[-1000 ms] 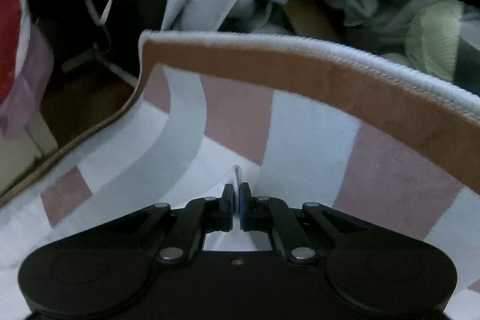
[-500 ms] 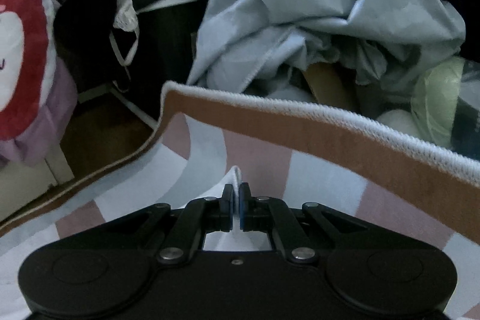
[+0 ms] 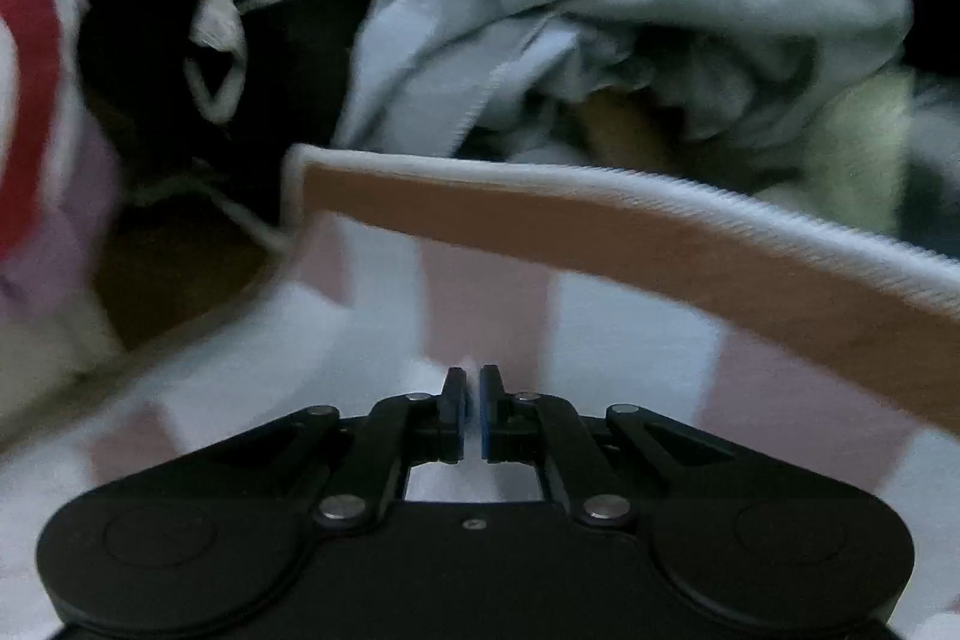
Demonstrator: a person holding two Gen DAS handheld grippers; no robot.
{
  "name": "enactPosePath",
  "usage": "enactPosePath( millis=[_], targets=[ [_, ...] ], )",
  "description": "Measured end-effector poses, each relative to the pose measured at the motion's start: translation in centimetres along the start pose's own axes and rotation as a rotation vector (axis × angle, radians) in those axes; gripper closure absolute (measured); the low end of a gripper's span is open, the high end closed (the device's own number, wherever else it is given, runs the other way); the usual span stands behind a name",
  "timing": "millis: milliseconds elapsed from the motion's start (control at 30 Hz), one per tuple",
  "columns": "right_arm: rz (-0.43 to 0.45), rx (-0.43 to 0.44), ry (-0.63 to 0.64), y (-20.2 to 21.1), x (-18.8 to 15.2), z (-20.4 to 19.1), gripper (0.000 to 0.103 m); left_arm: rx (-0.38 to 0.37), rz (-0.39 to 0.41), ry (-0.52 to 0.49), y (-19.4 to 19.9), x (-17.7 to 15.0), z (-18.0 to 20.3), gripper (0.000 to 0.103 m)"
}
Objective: Fold clothes
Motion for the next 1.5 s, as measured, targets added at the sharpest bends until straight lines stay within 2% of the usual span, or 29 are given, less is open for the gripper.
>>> enactPosePath(
  millis=[67, 133, 167, 233, 300, 367, 400, 467, 533, 667, 733, 800, 833, 867, 967, 1033, 1067, 1100, 1167, 1233, 1267, 1300, 1333, 1367, 1400, 1467, 1500],
  targets=[
    [-0.035, -0.003, -0.032, -0.2, 0.2, 0.7, 0.086, -0.035, -0.014, 0.011, 1.0, -0.6, 1.1, 0.099],
    [-0.084, 0.089, -0.185, -0.2, 0.4, 1.9, 0.070, -0.070, -0.027, 0.021, 2.1, -1.2, 2.2, 0.099],
    [-0.132, 0.137, -0.273, -0.4, 0.3, 2.5, 0.067, -0.085, -0.027, 0.011, 3.0, -1.6, 2.9, 0.099],
    [-0.233, 0.216, -0.408, -0.3, -0.2, 3.5, 0.066, -0.127, -0.030, -0.001, 5.0, -2.6, 4.3, 0.096],
    [-0.276, 0.268, -0.553, 0.6, -1.5, 5.5, 0.066, -0.199, -0.033, 0.017, 7.1, -3.9, 5.7, 0.083],
    [-0.314, 0.317, -0.701, 1.7, -2.9, 7.6, 0.066, -0.235, -0.033, 0.017, 8.1, -5.4, 6.9, 0.074],
    [-0.333, 0.342, -0.776, 2.2, -3.6, 8.7, 0.063, -0.248, -0.035, 0.011, 8.5, -6.2, 7.7, 0.074],
    [-0.325, 0.367, -0.739, 2.8, -4.1, 9.1, 0.064, -0.249, -0.046, -0.039, 8.5, -7.2, 9.3, 0.074],
    [-0.350, 0.418, -0.667, 2.7, -4.4, 8.0, 0.064, -0.239, -0.064, -0.067, 8.6, -8.0, 9.8, 0.074],
    [-0.416, 0.424, -0.596, 2.0, -6.2, 4.3, 0.064, -0.264, -0.120, -0.004, 9.1, -9.2, 8.9, 0.074],
    [-0.386, 0.400, -0.517, 1.7, -6.9, 2.4, 0.059, -0.270, -0.127, 0.021, 9.4, -9.6, 8.4, 0.074],
    [-0.301, 0.376, -0.418, 1.6, -6.7, 0.9, 0.059, -0.251, -0.135, 0.031, 9.3, -9.9, 7.7, 0.074],
    [-0.276, 0.387, -0.346, 1.5, -6.6, 0.0, 0.095, -0.243, -0.137, 0.039, 9.3, -10.0, 7.4, 0.074],
    [-0.246, 0.380, -0.315, 1.6, -6.3, 0.0, 0.100, -0.244, -0.135, 0.055, 9.4, -10.1, 7.0, 0.074],
    [-0.153, 0.344, -0.251, 2.1, -5.2, 0.8, 0.103, -0.257, -0.128, 0.096, 9.7, -10.3, 5.8, 0.074],
    [-0.103, 0.226, -0.257, 2.5, -3.2, 3.2, 0.102, -0.278, -0.126, 0.114, 10.0, -10.6, 5.3, 0.073],
    [-0.070, 0.176, -0.254, 2.9, -2.1, 4.4, 0.102, -0.280, -0.131, 0.087, 10.0, -10.9, 5.6, 0.073],
    [-0.060, 0.170, -0.257, 3.1, -1.4, 5.1, 0.102, -0.283, -0.136, 0.060, 10.0, -11.2, 5.9, 0.070],
    [-0.160, 0.228, -0.282, 2.6, -1.5, 5.0, 0.102, -0.289, -0.146, 0.006, 10.0, -11.8, 6.4, 0.067],
    [-0.285, 0.300, -0.333, 2.2, -2.7, 3.9, 0.092, -0.277, -0.149, -0.064, 9.9, -12.3, 7.3, 0.060],
    [-0.347, 0.336, -0.360, 2.0, -3.3, 3.4, 0.090, -0.274, -0.149, -0.105, 9.9, -12.3, 7.9, 0.053],
    [-0.392, 0.362, -0.393, 1.8, -4.0, 2.8, 0.070, -0.270, -0.150, -0.147, 9.9, -12.4, 8.6, 0.043],
    [-0.432, 0.385, -0.429, 1.7, -4.7, 2.2, 0.049, -0.267, -0.150, -0.189, 9.9, -12.5, 9.2, 0.038],
    [-0.436, 0.383, -0.452, 1.6, -5.2, 2.2, 0.045, -0.264, -0.146, -0.225, 9.9, -12.5, 9.8, 0.031],
    [-0.431, 0.377, -0.472, 1.6, -5.7, 2.2, 0.044, -0.262, -0.142, -0.259, 9.9, -12.5, 10.4, 0.031],
    [-0.422, 0.363, -0.513, 1.5, -6.6, 2.3, 0.044, -0.277, -0.134, -0.228, 9.5, -12.2, 10.4, 0.031],
    [-0.379, 0.353, -0.524, 1.5, -6.8, 2.1, 0.043, -0.285, -0.130, -0.213, 9.3, -12.0, 10.4, 0.033]
  ],
)
Point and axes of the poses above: each gripper's, at about its wrist camera, not at the fingertips, and y roughly against the way its jaws point, z to its right, x to its top, the point moved 7 cm from there along -y, roughly the way its jaws point, and after that the axes turned 2 degrees about -y, right-handed, at the moved point
